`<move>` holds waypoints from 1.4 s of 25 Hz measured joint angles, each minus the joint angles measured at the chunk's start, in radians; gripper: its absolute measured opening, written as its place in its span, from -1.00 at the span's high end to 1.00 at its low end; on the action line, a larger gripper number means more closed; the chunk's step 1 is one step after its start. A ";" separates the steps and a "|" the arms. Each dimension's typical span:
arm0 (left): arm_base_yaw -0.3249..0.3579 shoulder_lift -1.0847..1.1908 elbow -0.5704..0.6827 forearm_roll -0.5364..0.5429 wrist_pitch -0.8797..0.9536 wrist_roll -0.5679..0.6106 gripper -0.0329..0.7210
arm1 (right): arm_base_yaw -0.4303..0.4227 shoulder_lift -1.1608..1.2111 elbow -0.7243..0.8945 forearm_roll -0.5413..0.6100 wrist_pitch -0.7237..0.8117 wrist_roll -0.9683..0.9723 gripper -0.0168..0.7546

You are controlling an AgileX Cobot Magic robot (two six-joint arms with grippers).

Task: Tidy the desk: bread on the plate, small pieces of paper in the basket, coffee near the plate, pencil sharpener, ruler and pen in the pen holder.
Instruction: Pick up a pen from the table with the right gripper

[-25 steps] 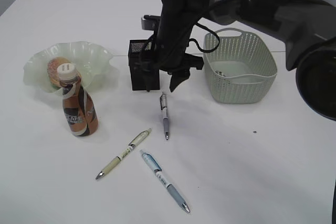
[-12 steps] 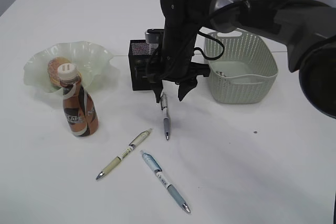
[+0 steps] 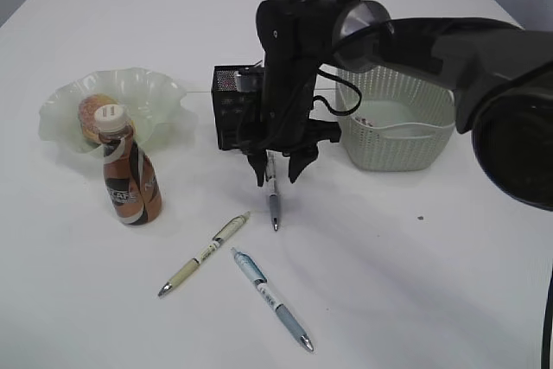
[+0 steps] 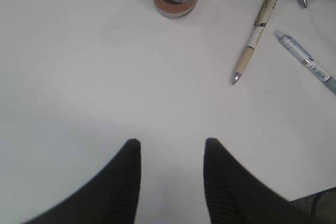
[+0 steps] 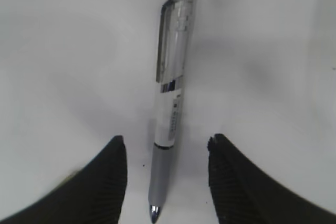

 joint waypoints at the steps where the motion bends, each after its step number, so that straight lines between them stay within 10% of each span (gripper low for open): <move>1: 0.000 0.000 0.000 0.000 0.000 0.000 0.12 | 0.002 0.005 0.000 0.000 0.000 0.000 -0.01; 35: 0.000 0.000 0.000 -0.002 -0.015 0.000 0.13 | 0.002 0.064 0.000 -0.009 -0.005 0.002 0.00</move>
